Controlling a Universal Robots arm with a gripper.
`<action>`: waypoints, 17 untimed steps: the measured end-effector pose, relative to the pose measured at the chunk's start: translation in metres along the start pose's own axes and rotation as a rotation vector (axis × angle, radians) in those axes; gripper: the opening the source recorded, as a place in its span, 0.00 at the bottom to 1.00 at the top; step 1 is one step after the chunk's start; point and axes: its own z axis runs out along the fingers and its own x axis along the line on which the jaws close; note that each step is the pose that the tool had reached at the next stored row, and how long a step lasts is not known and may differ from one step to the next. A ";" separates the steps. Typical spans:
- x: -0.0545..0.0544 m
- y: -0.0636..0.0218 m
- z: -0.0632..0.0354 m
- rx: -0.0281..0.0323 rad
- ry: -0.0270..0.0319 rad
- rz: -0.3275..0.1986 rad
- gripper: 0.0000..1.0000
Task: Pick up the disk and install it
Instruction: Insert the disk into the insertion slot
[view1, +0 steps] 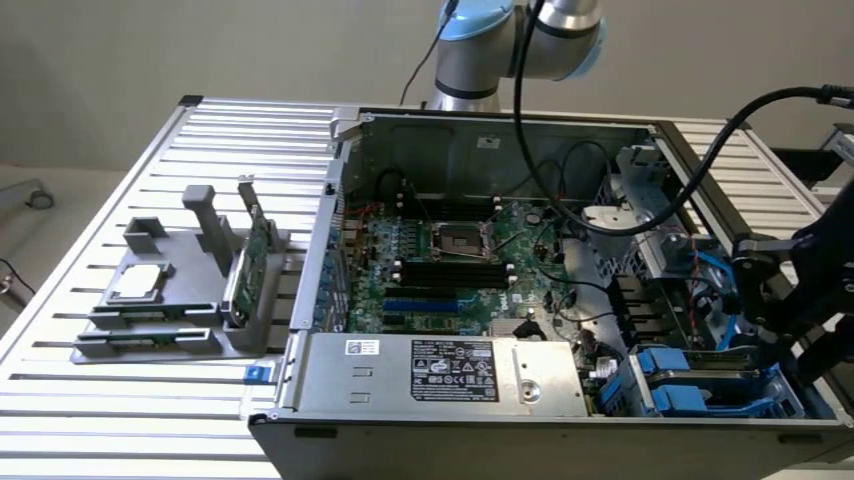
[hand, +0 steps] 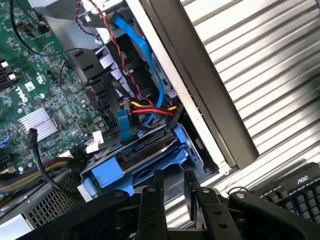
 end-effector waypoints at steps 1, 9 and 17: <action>0.000 -0.0001 0.0005 -0.0012 0.0012 0.010 0.31; -0.001 0.0005 0.0037 -0.0442 0.0300 0.053 0.31; -0.004 0.0025 0.0074 -0.1021 0.0662 0.103 0.31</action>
